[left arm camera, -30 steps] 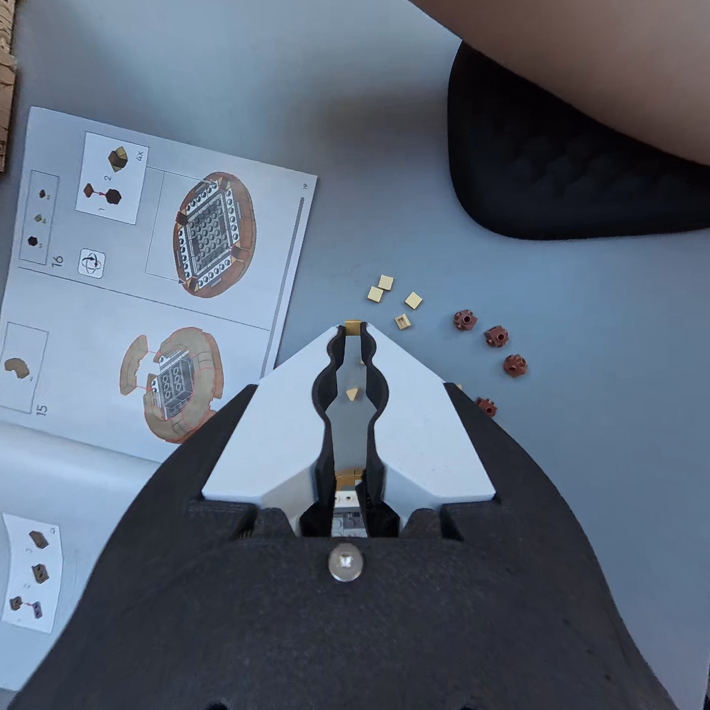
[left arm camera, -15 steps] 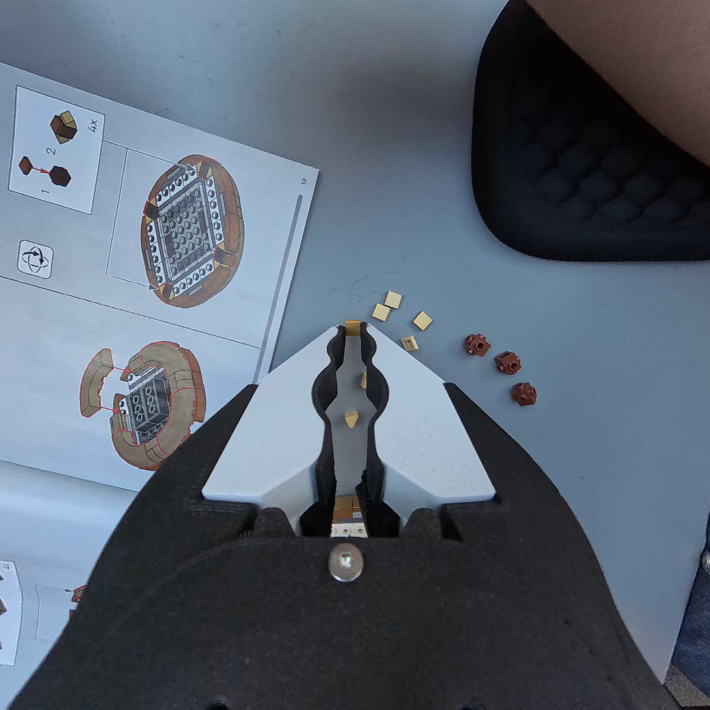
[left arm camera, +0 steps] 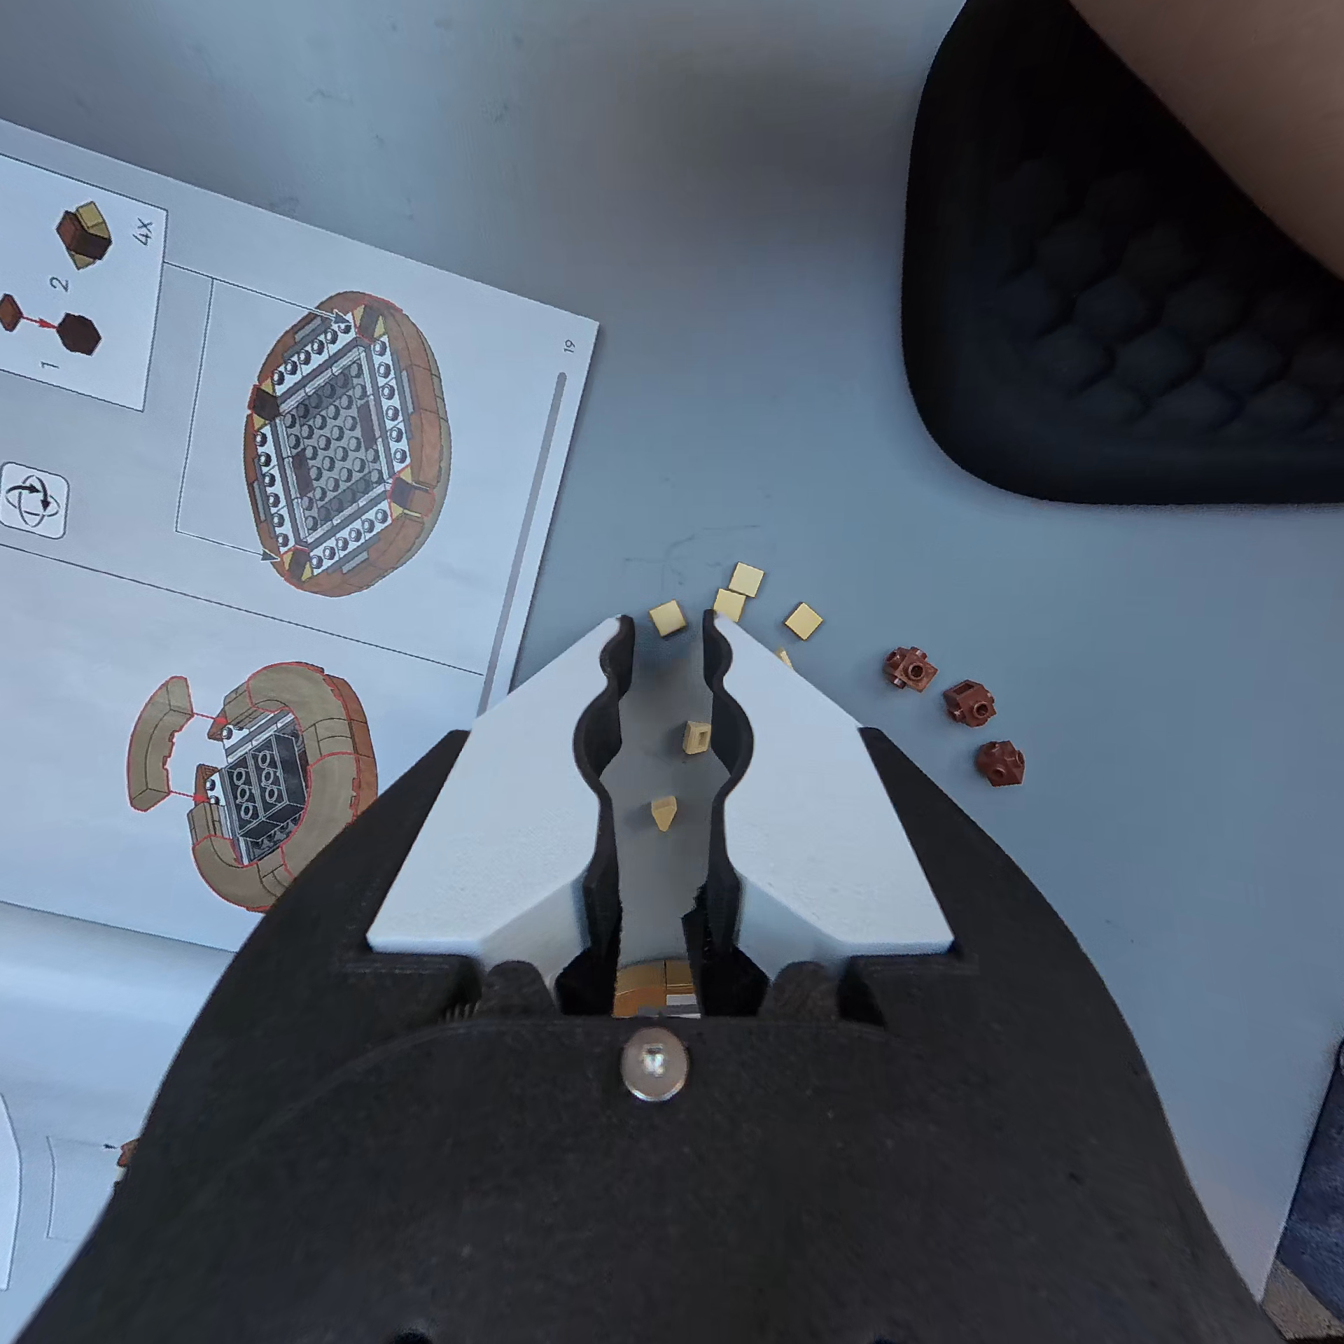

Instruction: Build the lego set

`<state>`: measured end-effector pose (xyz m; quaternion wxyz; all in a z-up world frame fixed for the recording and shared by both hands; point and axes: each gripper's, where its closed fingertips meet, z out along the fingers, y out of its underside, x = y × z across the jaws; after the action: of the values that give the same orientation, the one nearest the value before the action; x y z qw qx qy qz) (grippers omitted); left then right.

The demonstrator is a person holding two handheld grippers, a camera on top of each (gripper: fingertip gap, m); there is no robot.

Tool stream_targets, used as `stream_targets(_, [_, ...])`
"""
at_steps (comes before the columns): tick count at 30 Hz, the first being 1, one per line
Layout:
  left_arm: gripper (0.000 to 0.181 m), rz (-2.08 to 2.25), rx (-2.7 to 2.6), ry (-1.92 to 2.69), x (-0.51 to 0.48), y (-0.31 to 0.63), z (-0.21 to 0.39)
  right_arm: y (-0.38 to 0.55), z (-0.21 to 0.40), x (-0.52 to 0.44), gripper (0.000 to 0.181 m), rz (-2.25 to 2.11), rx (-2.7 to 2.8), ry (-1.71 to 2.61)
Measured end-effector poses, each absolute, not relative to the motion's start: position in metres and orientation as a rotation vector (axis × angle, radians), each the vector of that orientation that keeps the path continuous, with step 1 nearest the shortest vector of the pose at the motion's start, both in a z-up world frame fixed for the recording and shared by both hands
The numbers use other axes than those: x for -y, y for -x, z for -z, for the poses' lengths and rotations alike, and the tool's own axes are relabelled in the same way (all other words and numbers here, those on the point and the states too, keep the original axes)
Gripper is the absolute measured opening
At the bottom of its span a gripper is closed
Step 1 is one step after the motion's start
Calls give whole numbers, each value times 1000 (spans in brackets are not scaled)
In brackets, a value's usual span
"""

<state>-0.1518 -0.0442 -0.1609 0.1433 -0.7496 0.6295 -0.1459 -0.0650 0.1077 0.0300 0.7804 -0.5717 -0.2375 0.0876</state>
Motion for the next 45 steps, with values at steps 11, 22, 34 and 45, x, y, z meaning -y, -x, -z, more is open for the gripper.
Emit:
stream_targets(11, [25, 611, -1130, 1965, 16, 225, 66, 61, -33, -108, 9, -218, 481, 1225])
stream_targets(22, [66, 645, -771, 1979, 48, 339, 83, 74, -28, -107, 9, -183, 541, 1239])
stream_targets(34, [122, 414, -1252, 1944, 85, 301, 137, 79, -23, -106, 9, -174, 561, 1255])
stream_targets(45, [104, 425, -1301, 1968, 73, 296, 151, 79, -18, -110, 9, -179, 569, 1271])
